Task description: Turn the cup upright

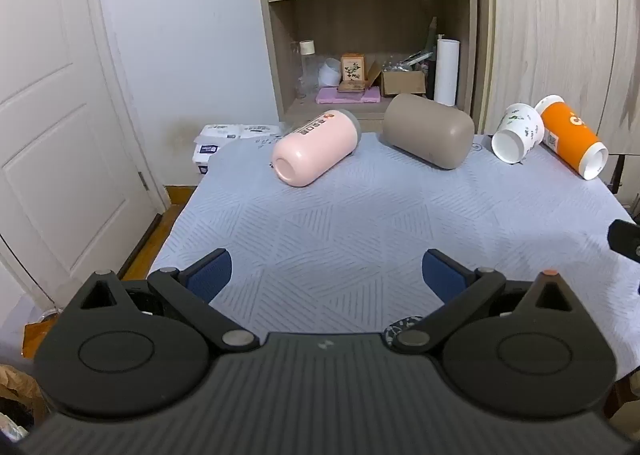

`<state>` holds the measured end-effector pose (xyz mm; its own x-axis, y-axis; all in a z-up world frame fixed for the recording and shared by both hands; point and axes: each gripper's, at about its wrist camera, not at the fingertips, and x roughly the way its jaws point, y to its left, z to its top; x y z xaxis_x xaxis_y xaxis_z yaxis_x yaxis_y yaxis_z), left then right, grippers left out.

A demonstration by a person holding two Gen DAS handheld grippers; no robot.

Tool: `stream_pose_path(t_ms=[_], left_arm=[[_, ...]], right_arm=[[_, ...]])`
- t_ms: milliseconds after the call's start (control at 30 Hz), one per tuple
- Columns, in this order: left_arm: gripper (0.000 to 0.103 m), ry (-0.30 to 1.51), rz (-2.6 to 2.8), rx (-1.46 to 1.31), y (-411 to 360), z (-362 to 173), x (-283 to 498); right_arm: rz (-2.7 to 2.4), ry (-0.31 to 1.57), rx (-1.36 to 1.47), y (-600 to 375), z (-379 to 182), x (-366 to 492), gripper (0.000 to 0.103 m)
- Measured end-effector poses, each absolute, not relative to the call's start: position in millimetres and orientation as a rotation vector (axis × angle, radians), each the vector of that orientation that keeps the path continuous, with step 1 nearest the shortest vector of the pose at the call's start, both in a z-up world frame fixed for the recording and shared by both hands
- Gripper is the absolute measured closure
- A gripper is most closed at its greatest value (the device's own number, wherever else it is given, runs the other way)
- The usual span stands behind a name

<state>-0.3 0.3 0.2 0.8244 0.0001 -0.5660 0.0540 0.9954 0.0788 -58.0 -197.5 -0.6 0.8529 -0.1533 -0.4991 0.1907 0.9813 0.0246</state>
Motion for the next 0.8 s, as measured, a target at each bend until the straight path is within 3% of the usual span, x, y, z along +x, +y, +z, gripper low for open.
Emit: stream_pose_path(t_ms=[800], left_arm=[[0.000,0.561,-0.080,0.098,10,-4,-5]], right_arm=[[-0.216,0.497,0.056,-203,0,-69,0.000]])
